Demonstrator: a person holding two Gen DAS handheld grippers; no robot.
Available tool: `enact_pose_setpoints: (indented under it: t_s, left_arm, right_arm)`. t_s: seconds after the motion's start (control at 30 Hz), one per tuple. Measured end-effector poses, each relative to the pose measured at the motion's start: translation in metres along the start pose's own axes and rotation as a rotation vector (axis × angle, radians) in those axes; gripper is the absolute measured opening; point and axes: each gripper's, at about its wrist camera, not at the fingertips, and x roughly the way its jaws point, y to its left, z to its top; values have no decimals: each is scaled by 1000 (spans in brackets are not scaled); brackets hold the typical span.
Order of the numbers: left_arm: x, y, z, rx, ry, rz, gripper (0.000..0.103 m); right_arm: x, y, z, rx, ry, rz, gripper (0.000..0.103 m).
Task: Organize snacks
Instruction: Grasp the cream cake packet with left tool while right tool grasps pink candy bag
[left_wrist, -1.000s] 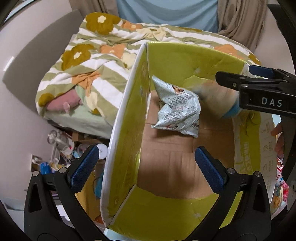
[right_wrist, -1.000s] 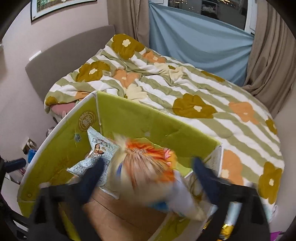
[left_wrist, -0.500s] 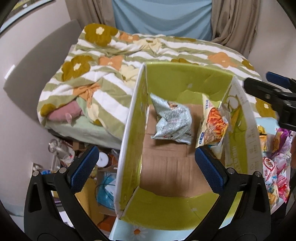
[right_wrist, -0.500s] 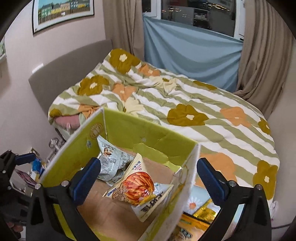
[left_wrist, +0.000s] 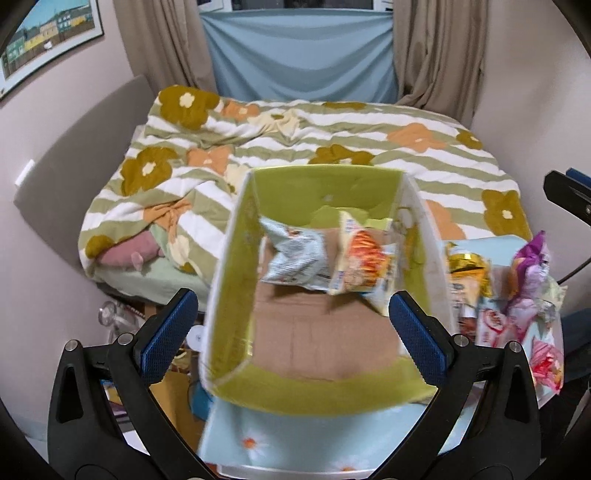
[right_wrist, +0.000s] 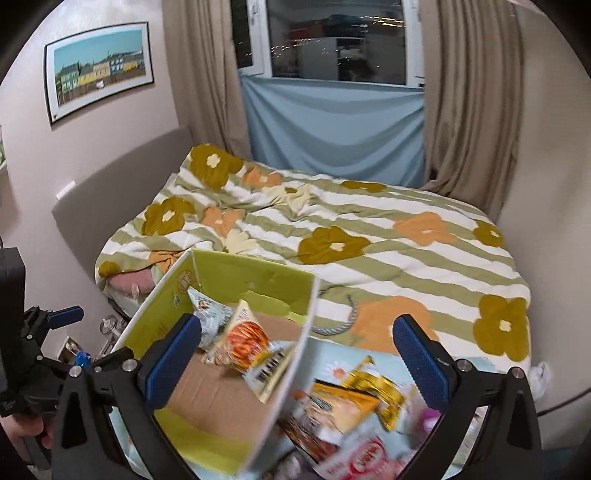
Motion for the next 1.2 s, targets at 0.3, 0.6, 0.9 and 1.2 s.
enact_pose_setpoints:
  t_s: [0.3,0.6,0.9,1.2]
  left_arm:
    - [-38,-103,-41,7,-10,-68,103]
    - [-41,-219,-109,59,69,-131,103]
    - [-1,-298,-170,39,191,-150,103]
    - [40,-336,-197,25,261,-138,103]
  right_arm:
    - [-83,-90,-59,48,-4,-52,103]
    - [-131,-177,-149,67,53,-79,103]
    - [-115,-220,-222,27,162,5,103]
    - [-69,-248,-267,29,255,123,103]
